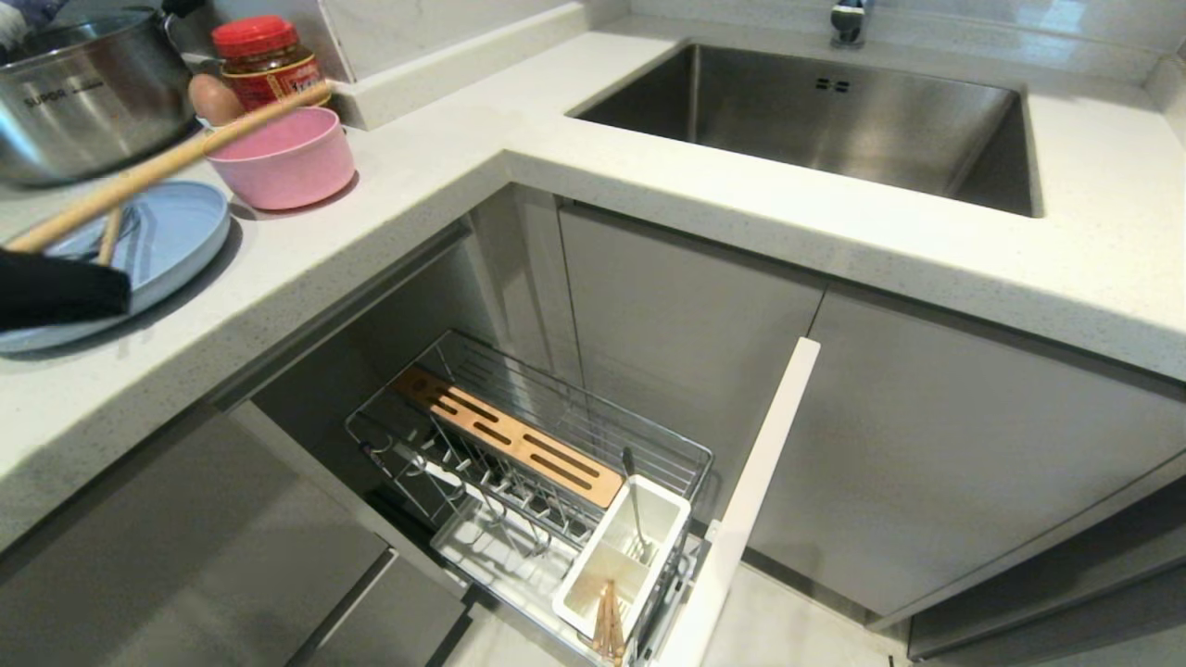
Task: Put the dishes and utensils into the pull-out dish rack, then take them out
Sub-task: Pick up the chopsticks and place it in the cupboard
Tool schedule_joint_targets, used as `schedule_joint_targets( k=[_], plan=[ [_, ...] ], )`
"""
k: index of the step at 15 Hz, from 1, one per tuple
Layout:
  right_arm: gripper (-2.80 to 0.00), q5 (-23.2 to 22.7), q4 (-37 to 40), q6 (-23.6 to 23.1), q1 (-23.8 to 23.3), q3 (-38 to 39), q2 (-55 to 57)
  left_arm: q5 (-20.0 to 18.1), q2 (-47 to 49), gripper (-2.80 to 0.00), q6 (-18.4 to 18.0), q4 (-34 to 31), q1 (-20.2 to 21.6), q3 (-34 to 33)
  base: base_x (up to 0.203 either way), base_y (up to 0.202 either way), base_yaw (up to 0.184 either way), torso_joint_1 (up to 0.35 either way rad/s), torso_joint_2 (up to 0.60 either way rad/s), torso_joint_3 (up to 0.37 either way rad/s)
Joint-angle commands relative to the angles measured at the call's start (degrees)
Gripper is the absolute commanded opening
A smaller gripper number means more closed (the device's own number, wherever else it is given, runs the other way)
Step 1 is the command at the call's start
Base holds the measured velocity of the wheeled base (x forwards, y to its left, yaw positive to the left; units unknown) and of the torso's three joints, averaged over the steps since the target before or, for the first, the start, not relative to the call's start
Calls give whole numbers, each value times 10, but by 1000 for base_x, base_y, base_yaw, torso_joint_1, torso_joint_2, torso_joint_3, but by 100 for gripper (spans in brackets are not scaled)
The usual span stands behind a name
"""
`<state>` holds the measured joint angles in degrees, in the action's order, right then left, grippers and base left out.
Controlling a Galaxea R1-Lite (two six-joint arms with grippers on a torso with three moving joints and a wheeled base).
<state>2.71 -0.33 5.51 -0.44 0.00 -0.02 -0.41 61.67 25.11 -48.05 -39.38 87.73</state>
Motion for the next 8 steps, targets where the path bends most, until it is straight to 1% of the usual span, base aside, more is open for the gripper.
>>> schedule_joint_targets(
  k=[1,3,6,8],
  plan=[
    [-280,0,0,0,0,0,-2,-6,46,-280,-30,-45,-11,-29,0,0,0,0,0,0],
    [-280,0,0,0,0,0,-2,-8,72,-280,-80,-91,-11,-52,0,0,0,0,0,0],
    [-280,0,0,0,0,0,-2,-9,86,-280,-157,-122,-11,-98,0,0,0,0,0,0],
    [-280,0,0,0,0,0,-2,-33,100,-280,-191,-125,-11,-122,0,0,0,0,0,0]
  ],
)
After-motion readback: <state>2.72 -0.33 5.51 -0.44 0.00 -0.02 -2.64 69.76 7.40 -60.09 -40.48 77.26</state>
